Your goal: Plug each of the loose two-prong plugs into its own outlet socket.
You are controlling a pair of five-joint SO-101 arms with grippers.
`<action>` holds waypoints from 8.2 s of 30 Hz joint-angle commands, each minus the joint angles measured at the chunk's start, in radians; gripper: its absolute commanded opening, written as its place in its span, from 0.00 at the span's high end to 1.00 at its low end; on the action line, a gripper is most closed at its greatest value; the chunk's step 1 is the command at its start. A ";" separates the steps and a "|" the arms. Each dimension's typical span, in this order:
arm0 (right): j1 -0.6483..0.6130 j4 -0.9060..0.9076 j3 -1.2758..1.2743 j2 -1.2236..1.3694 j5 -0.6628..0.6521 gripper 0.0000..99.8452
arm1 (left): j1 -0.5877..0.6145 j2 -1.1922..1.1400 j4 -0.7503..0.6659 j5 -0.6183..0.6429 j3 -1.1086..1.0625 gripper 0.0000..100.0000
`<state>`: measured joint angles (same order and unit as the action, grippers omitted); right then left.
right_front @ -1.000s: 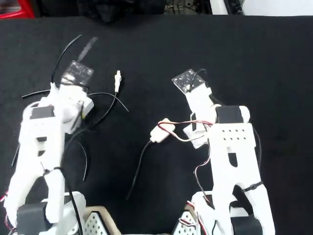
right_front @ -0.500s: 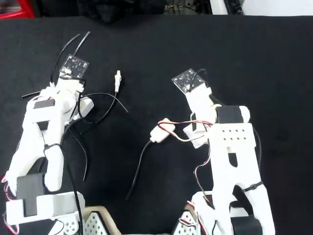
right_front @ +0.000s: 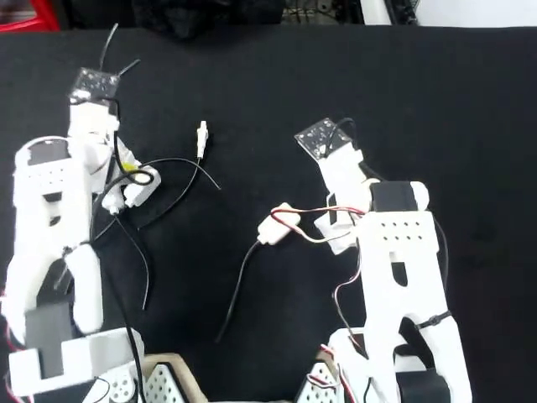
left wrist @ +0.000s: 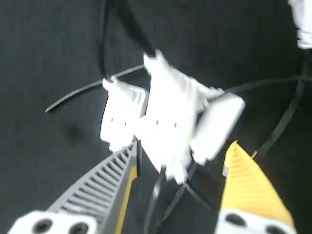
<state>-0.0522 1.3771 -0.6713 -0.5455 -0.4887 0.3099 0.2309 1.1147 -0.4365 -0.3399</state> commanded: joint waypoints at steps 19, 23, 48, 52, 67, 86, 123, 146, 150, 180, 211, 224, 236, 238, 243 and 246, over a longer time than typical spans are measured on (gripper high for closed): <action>0.373 0.051 0.096 -0.028 -0.132 0.98 | -0.791 0.471 -0.428 0.055 -0.599 0.75; 0.371 0.051 0.096 -0.030 -0.133 0.98 | -0.857 0.376 -0.577 0.057 -0.634 0.83; 0.368 0.051 0.094 -0.030 -0.133 0.98 | -0.886 -0.272 -0.726 0.081 -0.325 0.82; 0.368 0.049 0.094 -0.030 -0.133 0.98 | -0.877 -0.273 -0.638 0.035 -0.295 0.82; 0.322 0.049 0.091 -0.024 -0.129 0.98 | -0.816 -0.140 -0.046 0.020 -0.188 0.97; 0.281 0.051 0.079 -0.024 -0.129 0.98 | -0.585 0.549 0.115 -0.275 -0.777 0.97; 0.146 0.028 0.019 -0.022 -0.127 0.98 | -0.366 0.531 -0.400 -0.008 -0.638 0.71; 0.146 0.020 0.013 -0.022 -0.127 0.98 | -0.305 -0.351 -0.841 0.094 -0.280 0.71; 0.146 0.020 0.013 -0.022 -0.127 0.98 | -0.306 -0.353 -0.825 0.052 -0.280 0.81; 0.152 0.071 0.019 -0.028 -0.226 0.98 | -0.789 0.887 -0.109 -0.153 -0.753 0.97; -0.080 0.041 -0.134 -0.030 -0.605 0.92 | -0.702 1.037 -0.288 -0.242 -1.059 0.60; -0.379 -0.084 -0.170 -0.022 -0.598 0.88 | -0.114 1.436 0.115 -0.044 -1.073 0.84; -0.560 -0.095 -0.163 0.067 -0.654 0.88 | 0.088 1.557 0.189 -0.203 -1.265 0.92; -0.559 -0.110 -0.150 0.127 -0.654 0.88 | 0.088 1.557 0.189 -0.198 -1.273 0.92; -0.557 -0.157 -0.114 0.252 -0.678 0.88 | 0.096 1.557 0.221 -0.206 -1.276 0.92; -0.535 -0.157 -0.079 0.314 -0.697 0.88 | 0.096 1.557 0.221 -0.206 -1.276 0.92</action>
<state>-0.5969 1.2359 -0.8309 -0.2908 -1.1607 0.3989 1.7929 1.3218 -0.6329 -1.6256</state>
